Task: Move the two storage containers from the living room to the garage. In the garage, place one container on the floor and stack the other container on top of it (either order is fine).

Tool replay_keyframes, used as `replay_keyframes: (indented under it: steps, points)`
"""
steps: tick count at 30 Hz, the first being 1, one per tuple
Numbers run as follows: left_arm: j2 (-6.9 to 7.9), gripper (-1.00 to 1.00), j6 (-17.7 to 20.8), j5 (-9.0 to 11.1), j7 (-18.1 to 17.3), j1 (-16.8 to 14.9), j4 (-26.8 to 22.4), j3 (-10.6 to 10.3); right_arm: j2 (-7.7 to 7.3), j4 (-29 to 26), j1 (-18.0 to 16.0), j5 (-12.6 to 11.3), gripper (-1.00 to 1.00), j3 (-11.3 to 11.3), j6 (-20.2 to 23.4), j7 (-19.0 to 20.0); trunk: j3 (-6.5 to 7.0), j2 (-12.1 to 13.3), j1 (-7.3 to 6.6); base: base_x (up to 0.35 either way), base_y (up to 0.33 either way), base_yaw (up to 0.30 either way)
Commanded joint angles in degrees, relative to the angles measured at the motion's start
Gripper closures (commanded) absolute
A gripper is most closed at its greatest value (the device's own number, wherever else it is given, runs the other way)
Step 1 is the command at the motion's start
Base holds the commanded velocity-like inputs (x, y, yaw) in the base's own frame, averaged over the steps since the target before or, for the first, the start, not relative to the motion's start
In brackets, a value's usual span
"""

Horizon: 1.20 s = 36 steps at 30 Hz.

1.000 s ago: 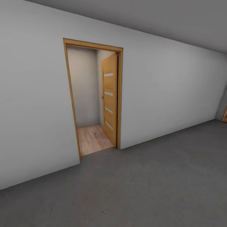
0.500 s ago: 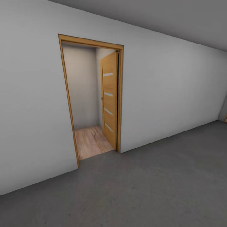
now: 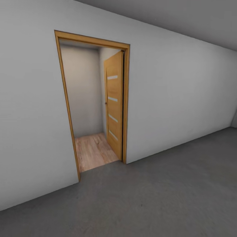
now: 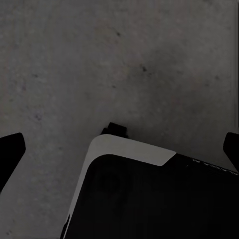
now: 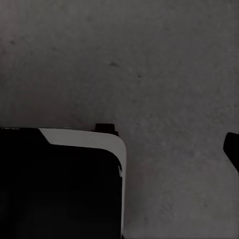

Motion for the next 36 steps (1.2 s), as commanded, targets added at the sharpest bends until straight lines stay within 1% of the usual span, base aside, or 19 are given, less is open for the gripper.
replay_keyframes:
  steps: [1, 15, 28, 36]
  points:
    - [-0.01, -1.0, -0.17, 0.41, 0.19, -0.04, 0.03, -0.43, 0.07, 0.17, -0.08, -0.48, -1.0, 0.47, -0.32, -0.03, -0.09, -0.05, 0.04, 0.321, 0.0, 0.0]
    - [0.02, -1.0, -0.17, 0.41, 0.19, -0.04, 0.0, -0.35, 0.34, 0.17, -0.07, -0.41, -1.0, 0.43, -0.26, -0.01, -0.09, -0.05, 0.04, 0.321, 0.0, 0.0]
    - [0.02, -1.0, -0.17, 0.41, 0.19, -0.04, -0.03, -0.34, 0.24, 0.17, -0.08, -0.4, -1.0, 0.42, -0.33, 0.06, -0.09, -0.05, 0.04, 0.321, 0.0, 0.003]
    - [0.02, -1.0, -0.17, 0.36, 0.19, -0.04, -0.02, -0.35, 0.11, 0.17, -0.09, -0.5, -1.0, 0.35, -0.34, 0.03, -0.09, -0.05, 0.04, 0.321, 0.0, 0.17]
